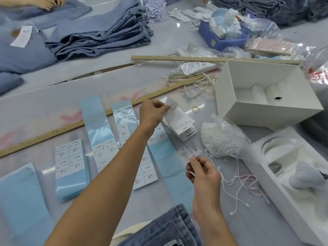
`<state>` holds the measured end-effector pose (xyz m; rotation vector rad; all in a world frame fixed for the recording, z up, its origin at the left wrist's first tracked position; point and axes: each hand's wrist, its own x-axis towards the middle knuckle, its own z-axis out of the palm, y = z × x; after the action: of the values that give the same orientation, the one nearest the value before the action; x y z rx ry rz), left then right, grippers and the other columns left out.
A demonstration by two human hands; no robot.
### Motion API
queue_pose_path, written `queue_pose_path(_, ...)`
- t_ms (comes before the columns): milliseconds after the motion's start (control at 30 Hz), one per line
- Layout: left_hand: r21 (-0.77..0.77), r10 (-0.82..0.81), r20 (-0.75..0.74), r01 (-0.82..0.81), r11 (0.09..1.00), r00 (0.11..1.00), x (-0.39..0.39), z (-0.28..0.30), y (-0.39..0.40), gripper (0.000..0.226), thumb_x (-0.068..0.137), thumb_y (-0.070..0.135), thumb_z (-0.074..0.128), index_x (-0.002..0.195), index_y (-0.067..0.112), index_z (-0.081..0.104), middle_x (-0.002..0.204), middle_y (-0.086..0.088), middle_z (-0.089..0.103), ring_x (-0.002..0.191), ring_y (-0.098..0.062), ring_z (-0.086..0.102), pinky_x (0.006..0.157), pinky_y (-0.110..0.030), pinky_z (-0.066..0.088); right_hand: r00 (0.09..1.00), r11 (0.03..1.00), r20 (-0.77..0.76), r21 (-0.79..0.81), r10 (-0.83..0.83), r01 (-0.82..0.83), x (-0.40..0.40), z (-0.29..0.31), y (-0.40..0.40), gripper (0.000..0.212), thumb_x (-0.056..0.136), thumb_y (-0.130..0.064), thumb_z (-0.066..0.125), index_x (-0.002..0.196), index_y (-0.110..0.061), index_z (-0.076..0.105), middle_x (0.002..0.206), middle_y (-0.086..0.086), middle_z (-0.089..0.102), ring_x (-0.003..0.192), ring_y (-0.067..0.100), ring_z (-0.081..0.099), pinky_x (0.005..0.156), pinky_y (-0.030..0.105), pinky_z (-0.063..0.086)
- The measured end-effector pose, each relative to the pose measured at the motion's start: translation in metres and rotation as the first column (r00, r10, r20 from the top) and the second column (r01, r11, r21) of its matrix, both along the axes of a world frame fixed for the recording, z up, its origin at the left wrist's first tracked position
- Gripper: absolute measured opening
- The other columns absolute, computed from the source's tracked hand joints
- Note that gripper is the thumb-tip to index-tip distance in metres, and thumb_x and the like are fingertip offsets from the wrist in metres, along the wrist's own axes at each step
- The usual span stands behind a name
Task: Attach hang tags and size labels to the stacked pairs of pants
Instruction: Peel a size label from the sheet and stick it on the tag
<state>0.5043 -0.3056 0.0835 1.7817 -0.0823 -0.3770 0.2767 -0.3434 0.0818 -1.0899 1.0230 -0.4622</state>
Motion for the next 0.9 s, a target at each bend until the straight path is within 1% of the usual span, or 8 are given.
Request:
queue_pose_path(167,-0.145,0.102,0.347,-0.054,0.988,0.932,-0.037,0.059,0.023,0.009,0.093,0.018,0.075,0.091,0.010,0.077,0.088,-0.004,0.075,0.080,-0.021,0.070,0.067,-0.049,0.062,0.999,1.000,0.047,0.000,-0.019,0.019,-0.015,0.019,-0.003,0.013,0.094,-0.013,0.069,0.083,-0.019,0.073,0.075,0.000,0.068,0.074,0.012,0.064,0.071,0.027,0.053)
queue_pose_path(300,0.049,0.007,0.752,-0.067,0.997,0.659,-0.146,0.053,0.109,0.010,0.095,0.021,0.072,0.097,0.012,0.077,0.105,-0.001,0.070,0.089,-0.014,0.067,0.069,-0.020,0.057,0.992,0.999,0.128,-0.037,-0.010,0.015,-0.050,0.048,-0.011,0.024,0.094,-0.015,0.068,0.075,-0.028,0.076,0.073,-0.003,0.067,0.072,0.010,0.064,0.071,0.026,0.056)
queue_pose_path(400,0.168,-0.166,0.534,0.088,0.982,0.829,-0.253,0.021,0.168,0.013,0.095,0.029,0.070,0.105,0.027,0.077,0.118,0.012,0.071,0.110,-0.011,0.066,0.087,-0.016,0.054,0.993,0.999,0.117,-0.045,0.031,-0.026,-0.083,0.060,-0.010,0.027,0.095,-0.013,0.066,0.073,-0.027,0.074,0.074,-0.002,0.065,0.071,0.012,0.063,0.073,0.028,0.055)
queue_pose_path(467,0.286,-0.405,0.526,0.294,0.912,0.748,-0.319,0.004,0.192,0.015,0.102,0.031,0.059,0.113,0.026,0.068,0.132,0.018,0.060,0.124,0.001,0.056,0.089,-0.007,0.042,0.992,0.995,0.072,-0.017,0.102,-0.101,-0.104,0.063,-0.002,0.028,0.095,-0.009,0.063,0.074,-0.023,0.072,0.071,0.001,0.064,0.069,0.013,0.060,0.069,0.027,0.055)
queue_pose_path(500,0.362,-0.492,0.507,0.343,0.866,0.707,-0.344,-0.002,0.201,0.016,0.102,0.033,0.055,0.116,0.029,0.063,0.138,0.020,0.052,0.132,0.007,0.048,0.101,-0.010,0.043,0.988,0.989,0.041,0.004,0.149,-0.149,-0.114,0.065,0.004,0.027,0.095,-0.007,0.063,0.074,-0.021,0.072,0.070,0.002,0.064,0.066,0.013,0.059,0.064,0.025,0.055)
queue_pose_path(567,0.419,-0.552,0.520,0.368,0.830,0.652,-0.367,-0.015,0.215,0.016,0.100,0.033,0.059,0.115,0.031,0.063,0.146,0.021,0.046,0.140,0.007,0.039,0.112,-0.010,0.032,0.967,0.967,-0.035,0.050,0.252,-0.251,-0.133,0.066,0.019,0.026,0.093,-0.002,0.063,0.072,-0.015,0.073,0.066,0.004,0.063,0.059,0.012,0.055,0.056,0.022,0.053)
queue_pose_path(800,0.388,-0.381,0.638,0.149,0.910,0.669,-0.388,-0.022,0.211,0.013,0.092,0.013,0.076,0.101,0.004,0.075,0.134,-0.013,0.065,0.121,-0.023,0.063,0.097,-0.029,0.053,0.855,0.901,-0.301,0.036,0.422,-0.432,-0.179,0.053,0.063,0.020,0.091,-0.001,0.069,0.072,-0.007,0.072,0.055,0.005,0.057,0.046,0.011,0.046,0.044,0.021,0.044)
queue_pose_path(900,0.420,-0.385,0.670,0.103,0.902,0.634,-0.398,-0.027,0.206,0.015,0.089,0.016,0.079,0.100,0.006,0.076,0.129,-0.016,0.066,0.117,-0.031,0.062,0.091,-0.036,0.055,0.813,0.887,-0.384,0.037,0.438,-0.460,-0.183,0.049,0.065,0.014,0.093,-0.006,0.069,0.080,-0.004,0.073,0.052,0.003,0.057,0.042,0.012,0.044,0.041,0.021,0.040)
